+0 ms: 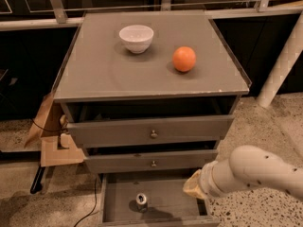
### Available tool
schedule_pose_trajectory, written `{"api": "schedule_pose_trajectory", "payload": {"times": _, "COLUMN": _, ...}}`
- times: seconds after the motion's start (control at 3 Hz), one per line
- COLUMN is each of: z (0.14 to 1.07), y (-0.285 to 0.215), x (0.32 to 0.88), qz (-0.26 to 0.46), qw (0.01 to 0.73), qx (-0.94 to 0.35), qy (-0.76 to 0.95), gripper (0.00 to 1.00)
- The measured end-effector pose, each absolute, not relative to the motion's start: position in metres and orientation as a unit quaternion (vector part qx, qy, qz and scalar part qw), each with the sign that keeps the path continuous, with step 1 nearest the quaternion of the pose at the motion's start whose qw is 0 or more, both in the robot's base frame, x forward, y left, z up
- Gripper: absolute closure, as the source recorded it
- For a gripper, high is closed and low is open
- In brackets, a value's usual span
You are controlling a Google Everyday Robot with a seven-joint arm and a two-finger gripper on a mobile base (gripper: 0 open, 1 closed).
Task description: Pick redbull can from bottom drawer and place on counter
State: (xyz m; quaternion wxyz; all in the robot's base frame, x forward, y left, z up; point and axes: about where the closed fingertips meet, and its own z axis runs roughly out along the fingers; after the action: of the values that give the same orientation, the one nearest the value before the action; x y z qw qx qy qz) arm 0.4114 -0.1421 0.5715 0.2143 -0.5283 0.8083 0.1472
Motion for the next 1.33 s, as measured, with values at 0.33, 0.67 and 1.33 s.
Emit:
{"api": "schedule_pose_trajectory", "payload": {"times": 0.33, "z": 0.476, "y": -0.132, "x": 0.385, "qz": 0.184, "qw": 0.184, "qx": -0.517, "qy": 0.816, "gripper": 1.00}}
{"api": "schedule_pose_trajectory", "payload": {"times": 0.67, "z": 0.449, "y": -0.124, "x": 0.373, "qz": 0.208, "qw": 0.172, "qx": -0.508, "qy": 0.818, "gripper": 1.00}}
{"api": "schedule_pose_trajectory", "payload": {"times": 1.33, "z": 0.412, "y": -0.136, "x": 0.385, "qz": 0.168, "qw": 0.204, "qx": -0.524, "qy": 0.810, "gripper": 1.00}}
